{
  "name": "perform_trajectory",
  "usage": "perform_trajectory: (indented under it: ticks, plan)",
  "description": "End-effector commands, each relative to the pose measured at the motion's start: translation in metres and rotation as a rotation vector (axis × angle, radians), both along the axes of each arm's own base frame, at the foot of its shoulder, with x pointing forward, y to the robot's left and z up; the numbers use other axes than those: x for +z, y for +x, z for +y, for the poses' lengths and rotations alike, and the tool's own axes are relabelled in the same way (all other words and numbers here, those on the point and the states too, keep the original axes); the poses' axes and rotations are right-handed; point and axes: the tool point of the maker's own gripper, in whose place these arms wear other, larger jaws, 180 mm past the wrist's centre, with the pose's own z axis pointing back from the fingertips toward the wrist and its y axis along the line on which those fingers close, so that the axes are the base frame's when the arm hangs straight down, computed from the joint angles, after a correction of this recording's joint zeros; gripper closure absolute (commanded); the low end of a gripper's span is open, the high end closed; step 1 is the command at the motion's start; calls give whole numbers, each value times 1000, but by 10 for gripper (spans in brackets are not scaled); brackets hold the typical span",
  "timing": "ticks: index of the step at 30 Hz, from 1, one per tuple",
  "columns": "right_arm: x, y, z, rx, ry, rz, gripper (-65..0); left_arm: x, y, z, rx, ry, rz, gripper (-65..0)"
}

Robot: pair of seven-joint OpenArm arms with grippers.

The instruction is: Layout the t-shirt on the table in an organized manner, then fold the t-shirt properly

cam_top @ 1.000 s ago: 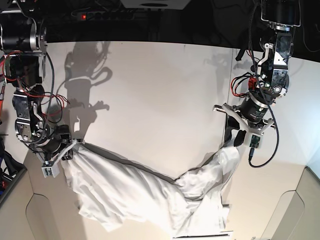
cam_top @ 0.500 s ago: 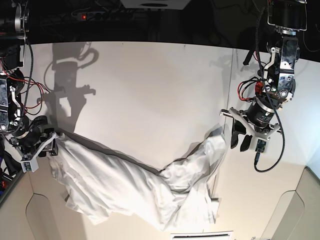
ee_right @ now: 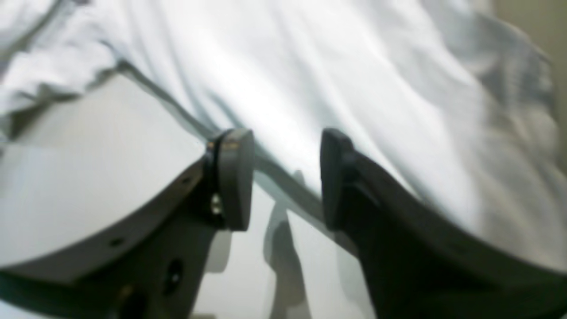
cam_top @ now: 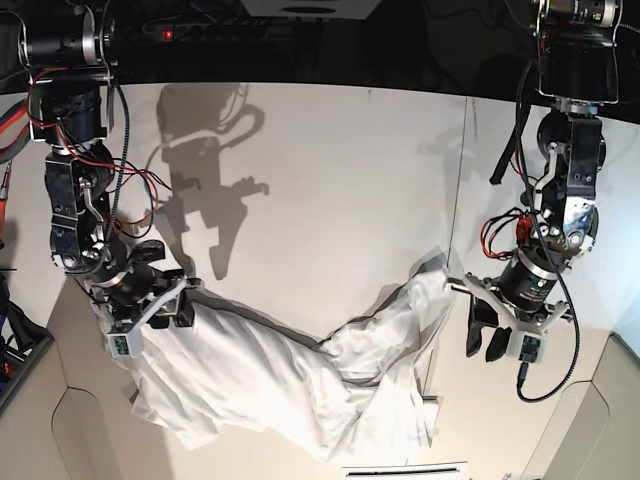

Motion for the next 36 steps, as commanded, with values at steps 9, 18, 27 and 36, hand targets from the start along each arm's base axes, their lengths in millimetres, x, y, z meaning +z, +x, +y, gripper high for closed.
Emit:
perform_trajectory:
  ticks: [9, 18, 27, 36]
  plan:
    - [13, 10, 48, 99, -27, -55, -246, -3, 70, 34, 88, -88, 48, -234]
    - [-12, 7, 55, 138, -176, -33, -246, -28, 95, -12, -60, -8, 174, -325]
    - [-29, 2, 50, 132, -181, 18, -246, 3, 127, -82, -63, -49, 124, -330]
    - [-29, 2, 50, 131, -181, 19, -246, -22, 135, -66, 14, 63, 205, -330]
